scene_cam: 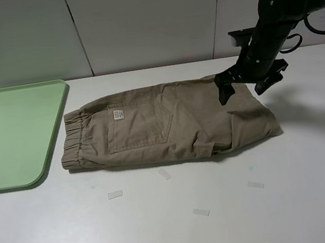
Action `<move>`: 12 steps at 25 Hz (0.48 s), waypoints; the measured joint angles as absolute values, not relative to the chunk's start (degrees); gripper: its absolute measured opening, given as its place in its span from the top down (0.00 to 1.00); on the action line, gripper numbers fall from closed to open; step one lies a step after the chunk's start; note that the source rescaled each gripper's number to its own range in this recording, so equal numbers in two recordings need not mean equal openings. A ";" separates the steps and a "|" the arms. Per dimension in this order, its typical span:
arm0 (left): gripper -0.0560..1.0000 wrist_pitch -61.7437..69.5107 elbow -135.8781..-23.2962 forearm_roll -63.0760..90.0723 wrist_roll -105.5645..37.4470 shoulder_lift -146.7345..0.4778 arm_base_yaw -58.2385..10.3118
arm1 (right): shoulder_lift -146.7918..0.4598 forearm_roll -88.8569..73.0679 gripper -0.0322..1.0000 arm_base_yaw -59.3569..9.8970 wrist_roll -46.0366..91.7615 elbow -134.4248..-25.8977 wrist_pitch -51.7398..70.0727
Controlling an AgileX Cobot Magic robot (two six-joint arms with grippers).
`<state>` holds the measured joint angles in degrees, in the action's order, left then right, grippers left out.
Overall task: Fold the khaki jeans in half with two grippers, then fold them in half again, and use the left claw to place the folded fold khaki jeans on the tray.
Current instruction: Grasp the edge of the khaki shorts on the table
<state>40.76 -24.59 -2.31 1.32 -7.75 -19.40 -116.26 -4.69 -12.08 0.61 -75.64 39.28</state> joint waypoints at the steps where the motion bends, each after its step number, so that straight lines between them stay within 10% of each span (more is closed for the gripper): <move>1: 0.00 41.16 -24.59 -1.08 0.59 -7.29 -19.40 | -116.26 -4.71 0.00 -12.08 0.61 -75.64 39.28; 12: 0.00 52.08 -28.92 2.57 0.00 -6.90 -19.40 | -116.26 -4.85 0.00 -12.08 0.63 -75.64 40.54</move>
<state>52.08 -28.92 2.57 0.00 -6.90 -19.40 -116.26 -4.85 -12.08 0.63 -75.64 40.54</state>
